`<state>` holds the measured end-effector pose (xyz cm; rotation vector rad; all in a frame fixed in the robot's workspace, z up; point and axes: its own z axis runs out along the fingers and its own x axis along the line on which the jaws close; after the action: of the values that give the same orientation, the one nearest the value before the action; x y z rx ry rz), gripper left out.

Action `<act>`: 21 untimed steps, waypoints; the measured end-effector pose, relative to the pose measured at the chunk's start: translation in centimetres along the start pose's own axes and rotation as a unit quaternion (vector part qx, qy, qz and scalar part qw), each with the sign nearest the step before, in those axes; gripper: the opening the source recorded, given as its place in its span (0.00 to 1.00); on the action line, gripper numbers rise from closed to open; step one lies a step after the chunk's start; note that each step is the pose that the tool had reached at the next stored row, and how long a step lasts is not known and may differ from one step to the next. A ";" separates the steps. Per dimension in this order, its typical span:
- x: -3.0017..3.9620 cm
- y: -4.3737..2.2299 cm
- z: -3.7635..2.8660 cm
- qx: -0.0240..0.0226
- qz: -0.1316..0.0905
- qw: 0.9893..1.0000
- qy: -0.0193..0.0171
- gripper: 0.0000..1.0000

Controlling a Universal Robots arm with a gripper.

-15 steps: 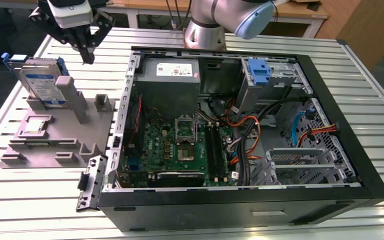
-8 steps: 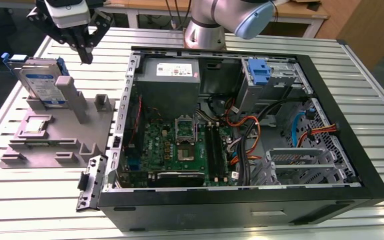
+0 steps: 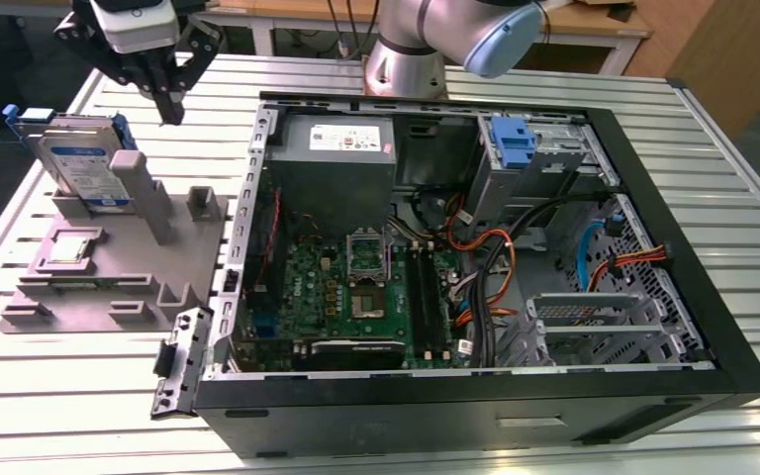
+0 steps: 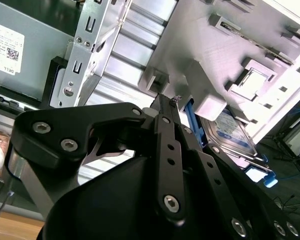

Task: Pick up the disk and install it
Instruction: 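Reach for the disk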

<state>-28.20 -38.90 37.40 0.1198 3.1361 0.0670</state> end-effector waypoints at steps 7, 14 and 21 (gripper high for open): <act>0.07 0.34 0.01 0.000 0.000 1.000 0.000 0.10; 0.07 0.35 0.01 0.000 0.000 1.000 0.000 0.10; 0.55 0.33 0.01 0.000 0.000 1.000 0.000 0.10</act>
<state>-28.73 -38.53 37.41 0.1197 3.1361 0.0669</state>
